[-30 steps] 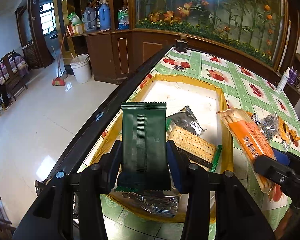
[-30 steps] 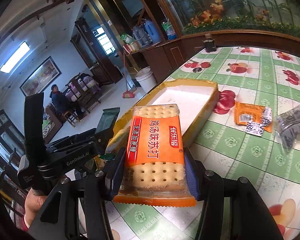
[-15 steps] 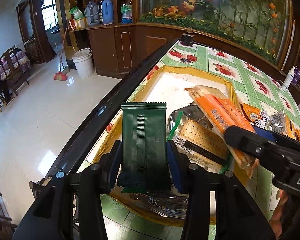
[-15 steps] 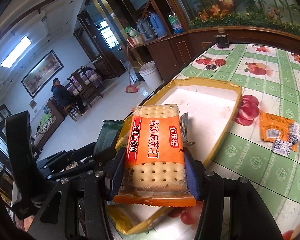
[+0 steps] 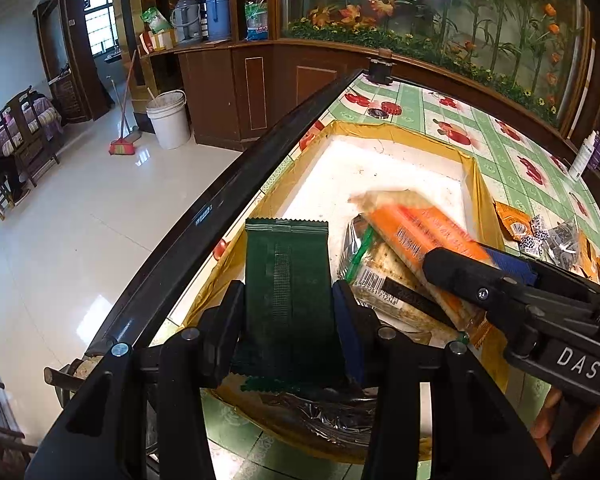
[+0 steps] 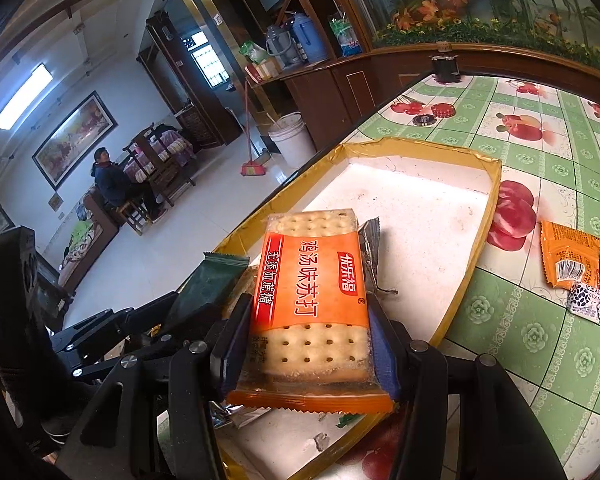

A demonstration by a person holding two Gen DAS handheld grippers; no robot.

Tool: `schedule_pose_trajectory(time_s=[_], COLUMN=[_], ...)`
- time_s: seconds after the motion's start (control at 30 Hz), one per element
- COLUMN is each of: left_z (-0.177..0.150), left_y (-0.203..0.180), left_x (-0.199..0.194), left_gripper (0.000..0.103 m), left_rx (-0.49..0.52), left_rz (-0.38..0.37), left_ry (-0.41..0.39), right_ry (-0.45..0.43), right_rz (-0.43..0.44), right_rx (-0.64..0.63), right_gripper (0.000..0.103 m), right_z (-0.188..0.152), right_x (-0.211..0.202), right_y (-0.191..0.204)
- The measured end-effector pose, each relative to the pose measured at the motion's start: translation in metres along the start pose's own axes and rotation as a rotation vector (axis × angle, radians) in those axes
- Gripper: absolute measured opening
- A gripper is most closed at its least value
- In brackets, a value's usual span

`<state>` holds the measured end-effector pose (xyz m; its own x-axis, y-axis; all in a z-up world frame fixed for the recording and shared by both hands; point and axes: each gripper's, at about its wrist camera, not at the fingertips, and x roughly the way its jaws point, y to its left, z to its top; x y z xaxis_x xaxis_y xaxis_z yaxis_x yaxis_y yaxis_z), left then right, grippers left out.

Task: Organize snacks
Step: 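Lower both packs into the tray and open both tools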

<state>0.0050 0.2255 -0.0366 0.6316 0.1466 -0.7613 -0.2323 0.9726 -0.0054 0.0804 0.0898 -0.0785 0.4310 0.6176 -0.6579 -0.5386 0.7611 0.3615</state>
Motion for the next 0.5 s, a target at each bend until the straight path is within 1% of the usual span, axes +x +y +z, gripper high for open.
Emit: schedule_pose_trajectory(time_s=[0.17, 0.23, 0.27, 0.37, 0.4, 0.5], left_z=[0.001, 0.002, 0.002, 0.002, 0.002, 0.002], left_y=[-0.001, -0.002, -0.002, -0.003, -0.004, -0.009], left_x=[-0.008, -0.013, -0.016, -0.026, -0.028, -0.033], left_gripper=[0.048, 0.059, 0.067, 0.069, 0.072, 0.073], left_rx=[0.003, 0.004, 0.002, 0.003, 0.003, 0.010], left_rz=[0.010, 0.019, 0.029, 0.036, 0.037, 0.032], left_ry=[-0.020, -0.040, -0.054, -0.087, -0.088, -0.097], right_ry=[-0.028, -0.042, -0.049, -0.070, -0.077, -0.098], right_rz=[-0.017, -0.020, -0.021, -0.025, -0.028, -0.038], right_rx=[0.001, 0.012, 0.022, 0.046, 0.053, 0.073], right_gripper=[0.059, 0.060, 0.060, 0.062, 0.063, 0.068], right_z=[-0.001, -0.002, -0.003, -0.007, -0.008, -0.013], right_x=[-0.014, -0.022, -0.028, -0.044, -0.049, -0.067], right_y=[-0.001, -0.003, -0.006, -0.014, -0.016, -0.025])
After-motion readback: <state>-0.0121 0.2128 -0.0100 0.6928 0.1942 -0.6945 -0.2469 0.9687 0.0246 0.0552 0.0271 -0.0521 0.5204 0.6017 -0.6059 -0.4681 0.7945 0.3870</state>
